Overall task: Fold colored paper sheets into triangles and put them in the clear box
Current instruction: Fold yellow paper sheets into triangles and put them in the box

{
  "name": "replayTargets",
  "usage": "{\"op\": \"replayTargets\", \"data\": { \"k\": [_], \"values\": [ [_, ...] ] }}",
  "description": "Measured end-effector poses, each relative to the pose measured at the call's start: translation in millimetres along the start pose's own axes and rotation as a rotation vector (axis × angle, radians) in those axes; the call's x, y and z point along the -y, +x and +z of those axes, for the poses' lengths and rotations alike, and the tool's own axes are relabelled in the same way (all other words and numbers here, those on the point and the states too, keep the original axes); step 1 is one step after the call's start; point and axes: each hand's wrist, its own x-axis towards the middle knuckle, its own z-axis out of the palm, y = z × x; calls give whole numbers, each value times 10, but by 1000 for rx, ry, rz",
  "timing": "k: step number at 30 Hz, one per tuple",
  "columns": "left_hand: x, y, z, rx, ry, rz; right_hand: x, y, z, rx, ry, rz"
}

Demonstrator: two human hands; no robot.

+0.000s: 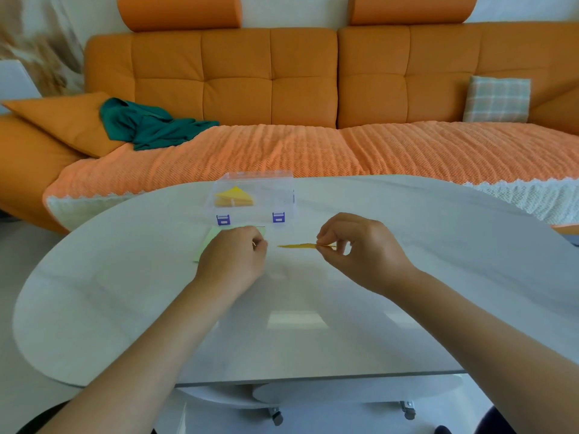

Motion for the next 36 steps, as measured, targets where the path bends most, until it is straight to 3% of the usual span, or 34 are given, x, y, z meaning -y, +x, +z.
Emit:
{"op": "replayTargets", "data": {
  "k": [4, 8, 11, 14, 20, 24, 31, 36],
  "values": [
    [-212, -55, 5, 287, -655, -277, 20, -26, 11, 8, -93, -183],
    [-227, -87, 48, 269, -1009, -361, 70, -37, 35, 87, -120, -296],
    [-183, -82, 50, 241, -1024, -293, 120, -43, 66, 175, -115, -239],
    [-192, -88, 56, 224, -971, -227, 152, -35, 83, 181, -54, -66],
    [-266, -155, 72, 329, -964, -77, 150, 50, 55, 169, 155, 212],
    [-321, -168, 58, 364, -1037, -81, 143, 73, 55, 199, 256, 404],
    [-360, -193, 140, 234, -1022, -88, 170, 82, 28, 141, 344, 477],
    [-346, -184, 162, 204, -1048, -113, 201, 89, -50, 244, 388, 593]
  ]
}}
